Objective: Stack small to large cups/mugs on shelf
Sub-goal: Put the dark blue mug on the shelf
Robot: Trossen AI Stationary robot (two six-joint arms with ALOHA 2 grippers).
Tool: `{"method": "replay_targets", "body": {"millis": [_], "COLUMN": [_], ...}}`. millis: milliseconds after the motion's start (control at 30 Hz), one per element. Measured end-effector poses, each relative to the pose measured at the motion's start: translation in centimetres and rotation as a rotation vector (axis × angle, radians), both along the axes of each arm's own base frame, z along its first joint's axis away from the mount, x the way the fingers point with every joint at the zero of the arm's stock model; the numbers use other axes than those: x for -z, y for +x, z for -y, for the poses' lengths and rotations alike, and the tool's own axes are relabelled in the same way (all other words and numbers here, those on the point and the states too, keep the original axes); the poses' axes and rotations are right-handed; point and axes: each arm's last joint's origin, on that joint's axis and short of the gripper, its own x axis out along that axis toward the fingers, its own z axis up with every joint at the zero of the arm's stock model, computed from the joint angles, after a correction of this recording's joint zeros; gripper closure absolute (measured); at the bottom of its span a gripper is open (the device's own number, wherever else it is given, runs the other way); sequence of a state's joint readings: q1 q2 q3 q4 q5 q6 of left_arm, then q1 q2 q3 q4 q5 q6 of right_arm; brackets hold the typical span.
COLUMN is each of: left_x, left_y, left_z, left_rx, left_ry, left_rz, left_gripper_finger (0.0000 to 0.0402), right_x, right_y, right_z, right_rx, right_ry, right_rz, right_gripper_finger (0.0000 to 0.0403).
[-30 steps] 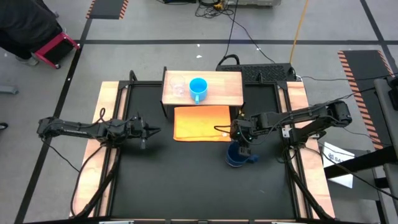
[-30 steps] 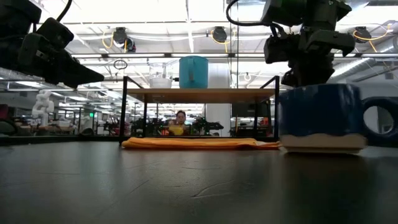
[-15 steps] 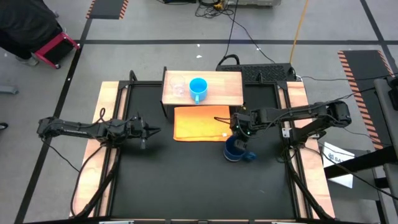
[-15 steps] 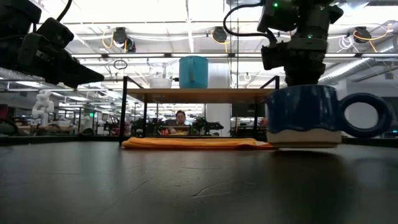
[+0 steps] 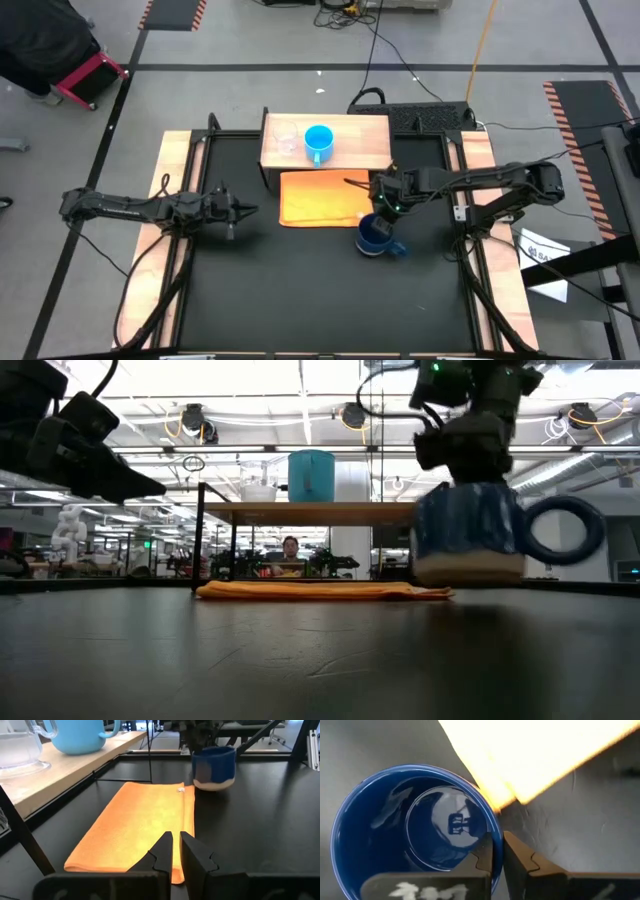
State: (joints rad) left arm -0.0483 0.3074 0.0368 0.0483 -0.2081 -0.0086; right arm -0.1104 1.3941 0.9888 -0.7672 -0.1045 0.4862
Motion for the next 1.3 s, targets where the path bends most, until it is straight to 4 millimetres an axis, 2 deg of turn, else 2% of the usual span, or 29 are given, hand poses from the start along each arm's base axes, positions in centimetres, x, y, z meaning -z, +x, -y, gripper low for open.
{"method": "replay_targets", "body": {"millis": [167, 300, 700, 1033, 1300], "left_x": [0.2, 0.2, 0.2, 0.3, 0.3], "left_y": [0.0, -0.1, -0.1, -0.1, -0.1], "left_z": [0.0, 0.0, 0.0, 0.0, 0.0], "left_rx": [-0.003, -0.004, 0.002, 0.002, -0.001], "left_ry": [-0.015, -0.020, -0.001, 0.000, -0.015], "left_rz": [-0.016, -0.021, -0.024, -0.030, -0.028], "left_gripper_finger": [0.0364, 0.0364, 0.0364, 0.0364, 0.0364], "right_x": [-2.9, -4.5, -6.1, -10.7, -11.2], "right_y": [1.1, 1.6, 0.9, 0.9, -0.1], "right_z": [0.1, 0.3, 1.9, 3.0, 3.3], "right_rx": [-0.001, 0.012, 0.106, 0.113, 0.117], "right_ry": [-0.011, -0.039, -0.077, -0.137, -0.158], "right_rz": [0.069, 0.108, 0.049, 0.110, 0.029], "right_gripper_finger": [0.0392, 0.0392, 0.0393, 0.0393, 0.0393]}}
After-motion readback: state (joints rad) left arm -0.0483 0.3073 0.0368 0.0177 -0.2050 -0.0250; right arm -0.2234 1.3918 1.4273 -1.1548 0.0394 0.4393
